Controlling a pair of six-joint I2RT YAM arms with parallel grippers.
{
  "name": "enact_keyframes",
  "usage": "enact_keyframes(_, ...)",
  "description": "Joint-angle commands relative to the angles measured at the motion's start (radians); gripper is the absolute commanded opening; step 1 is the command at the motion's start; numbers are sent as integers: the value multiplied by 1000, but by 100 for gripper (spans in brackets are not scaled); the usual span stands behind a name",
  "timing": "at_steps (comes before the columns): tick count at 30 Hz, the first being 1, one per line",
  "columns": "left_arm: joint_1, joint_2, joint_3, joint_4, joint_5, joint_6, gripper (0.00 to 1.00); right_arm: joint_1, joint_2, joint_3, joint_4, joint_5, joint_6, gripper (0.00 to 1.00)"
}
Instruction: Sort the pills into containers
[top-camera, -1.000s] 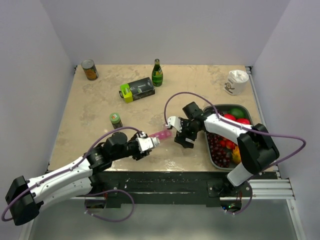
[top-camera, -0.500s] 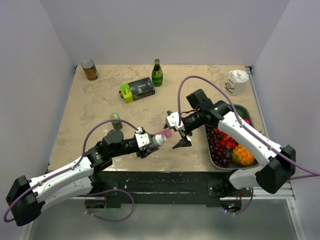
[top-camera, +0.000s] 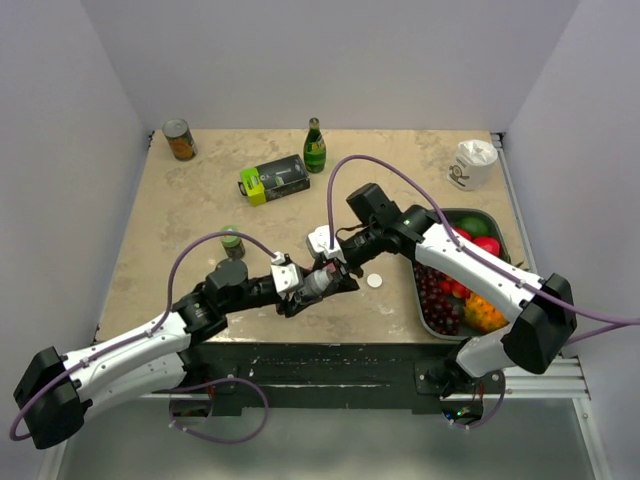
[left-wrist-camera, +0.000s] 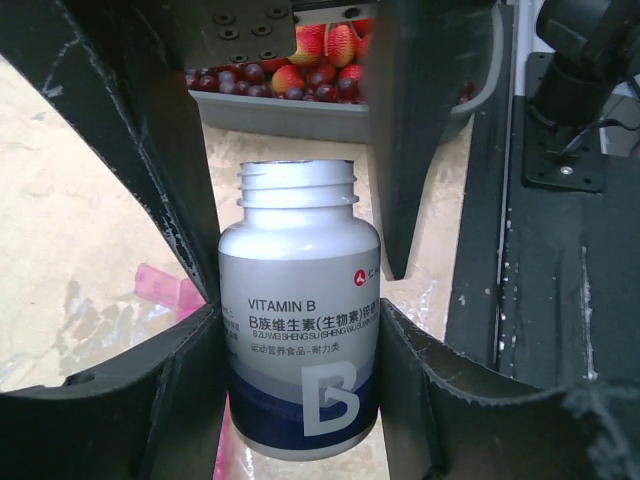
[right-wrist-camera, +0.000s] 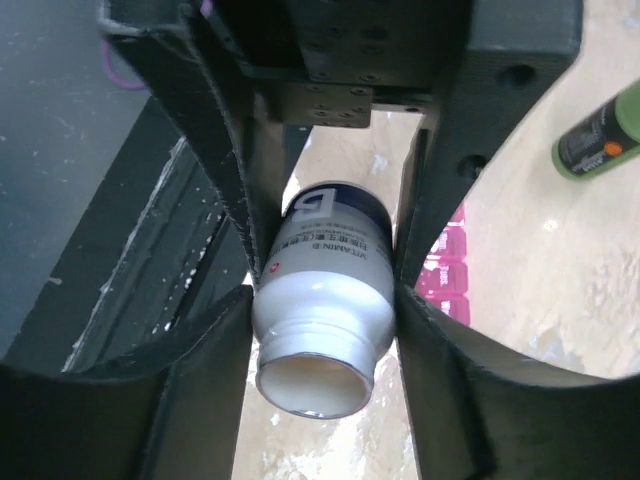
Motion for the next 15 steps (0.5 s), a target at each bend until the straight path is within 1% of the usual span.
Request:
enact_keyframes(1,6,-10,-3,121,-11,-23,0,22,6,26,72,9,96,44)
enact_keyframes(4,8,-28,-9,131,-20,-33,0,22,3,26,83,35,115,29)
enact_keyframes(5,11,-33,-14,135,-22,-38,0,22,0,26,83,38,119,23)
enact_keyframes(7,12,-48,-23,139,-23,-49,0,22,-3,24,81,29,125,20)
enact_keyframes(8,12,-51,-22,133,-25,-52,5,22,-7,24,81,20,131,17)
enact_keyframes(9,12,-54,-22,122,-26,-58,22,21,-12,23,84,0,139,15)
enact_keyframes(11,11,-61,-23,115,-28,-64,36,19,-15,21,89,-16,151,14)
enact_keyframes(12,12,-65,-26,113,-28,-68,49,16,-18,21,91,-33,153,13)
enact_keyframes(15,12,-79,-29,115,-32,-75,59,4,-18,23,92,-60,164,12)
